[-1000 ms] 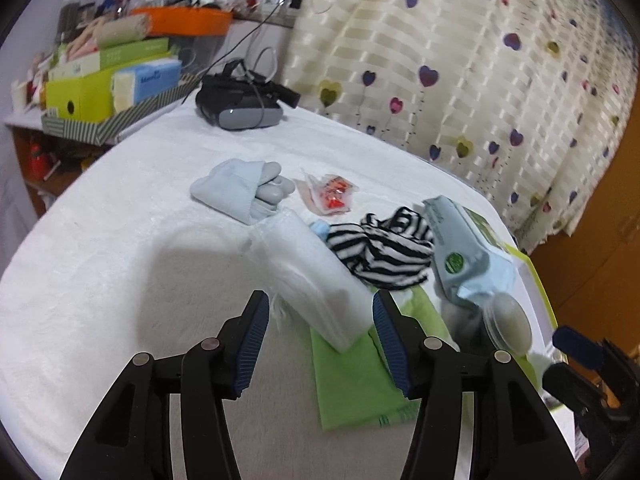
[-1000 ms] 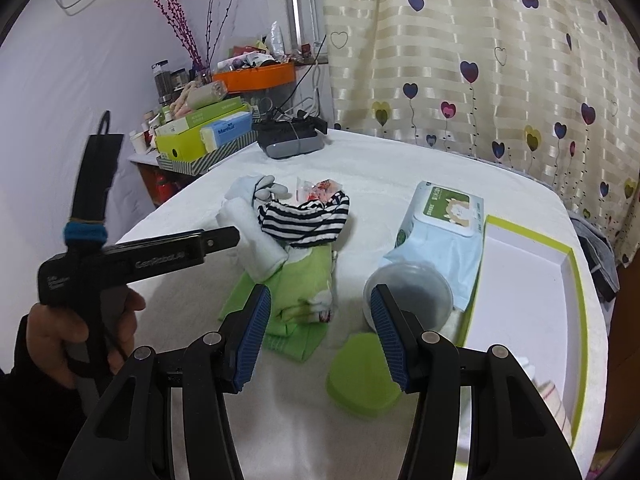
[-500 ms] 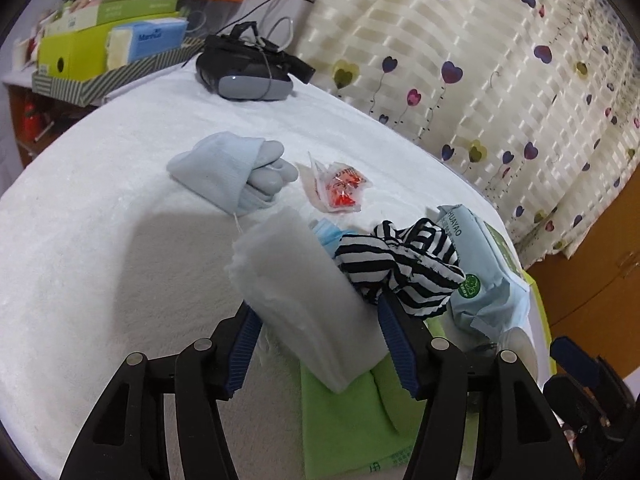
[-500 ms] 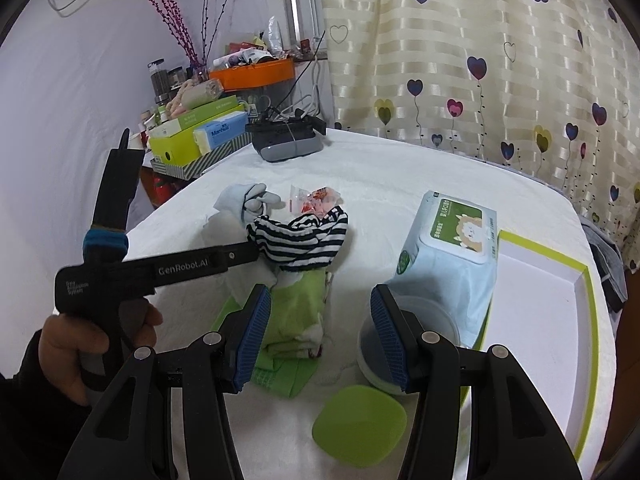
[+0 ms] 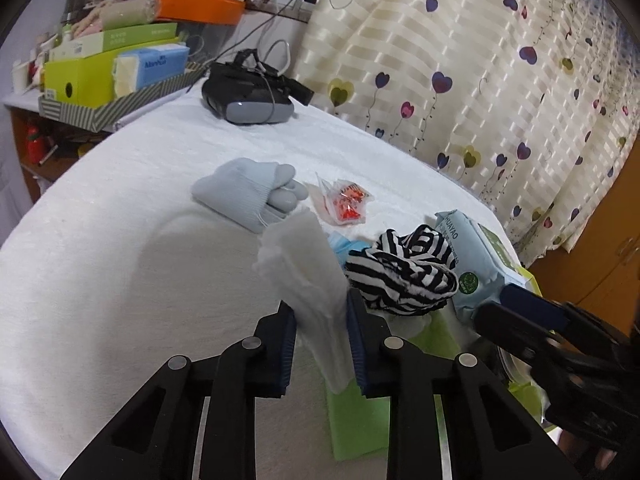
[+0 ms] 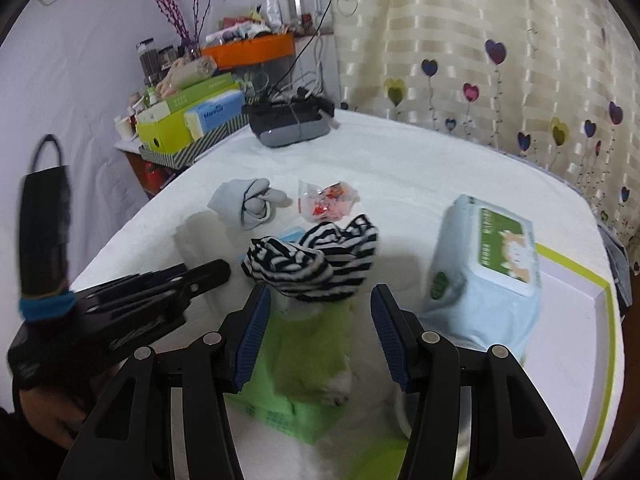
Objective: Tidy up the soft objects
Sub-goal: 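Grasp the black-and-white striped sock with the right tool while the left tool lifts the towel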
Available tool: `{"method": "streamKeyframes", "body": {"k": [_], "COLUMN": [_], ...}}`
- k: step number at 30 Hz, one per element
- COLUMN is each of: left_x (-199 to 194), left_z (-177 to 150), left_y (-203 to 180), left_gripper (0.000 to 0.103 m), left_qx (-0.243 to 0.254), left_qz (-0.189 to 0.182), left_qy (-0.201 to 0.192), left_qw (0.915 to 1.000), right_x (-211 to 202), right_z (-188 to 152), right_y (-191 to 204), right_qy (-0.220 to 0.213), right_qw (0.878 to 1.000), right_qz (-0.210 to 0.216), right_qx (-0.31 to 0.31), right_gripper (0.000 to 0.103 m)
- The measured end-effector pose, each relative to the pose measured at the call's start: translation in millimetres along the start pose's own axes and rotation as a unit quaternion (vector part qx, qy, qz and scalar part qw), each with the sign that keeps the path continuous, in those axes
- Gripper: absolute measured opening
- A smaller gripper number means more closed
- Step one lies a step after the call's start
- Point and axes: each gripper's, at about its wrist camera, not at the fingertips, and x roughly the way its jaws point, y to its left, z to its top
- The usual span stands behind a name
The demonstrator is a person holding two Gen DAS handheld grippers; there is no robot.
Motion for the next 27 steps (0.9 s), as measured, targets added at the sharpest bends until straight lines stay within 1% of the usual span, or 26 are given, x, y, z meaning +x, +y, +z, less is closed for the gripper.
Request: {"method": "streamKeyframes", "body": {"k": [3,6,12,15,20,21,22,24,25,27], "left_x": [-5,-6,-12,-16,-20,-20,-21,-23,-24,-26], "left_z": [-1,-1,-3,-3,-6,-6,-6,-7,-7,-7], "left_y": [7,16,31,37,46,47,48,50,51,51], "left_gripper": [0.023,0.023,0.023,0.023,0.023,0.023,0.023,0.023,0.023,0.023], "left_qx": [-0.003,-0.012,-0.017,-0.018,-0.023,-0.023,-0.024,-0.025,-0.025,-0.024], "left_qz": [-0.002,-0.007,-0.005,-0.005,-0.006,-0.007,-0.006,-0.006,-0.006,-0.006], "left_qy": [-0.003,-0.002,-0.001,-0.003,-0.005,-0.005,-0.005,-0.006,-0.007,-0.008], "left_qw": [1.0000,0.9999,0.9998,0.9998,0.9997,0.9997,0.9997,0.9997,0.9996,0.9997], "right_x": [18,28,33,38,58,62,65,68,69,66], "right_z": [6,10,4,-4,-10,-11,-12,-14,-15,-16], "right_y": [4,7,30,44,55,57,58,61,62,64], "right_qy": [0.020,0.028,0.036,0.050,0.079,0.083,0.087,0.091,0.090,0.085], "right_qw": [1.000,1.000,0.998,0.996,0.993,0.992,0.991,0.991,0.990,0.991], "right_qz": [-0.001,-0.005,0.001,0.013,0.013,0.013,0.013,0.016,0.016,0.015], "right_qx": [0.003,0.002,-0.047,-0.076,-0.091,-0.094,-0.097,-0.100,-0.103,-0.106], "right_gripper": [0.053,0.053,0.053,0.053,0.053,0.049,0.036,0.022,0.017,0.013]}}
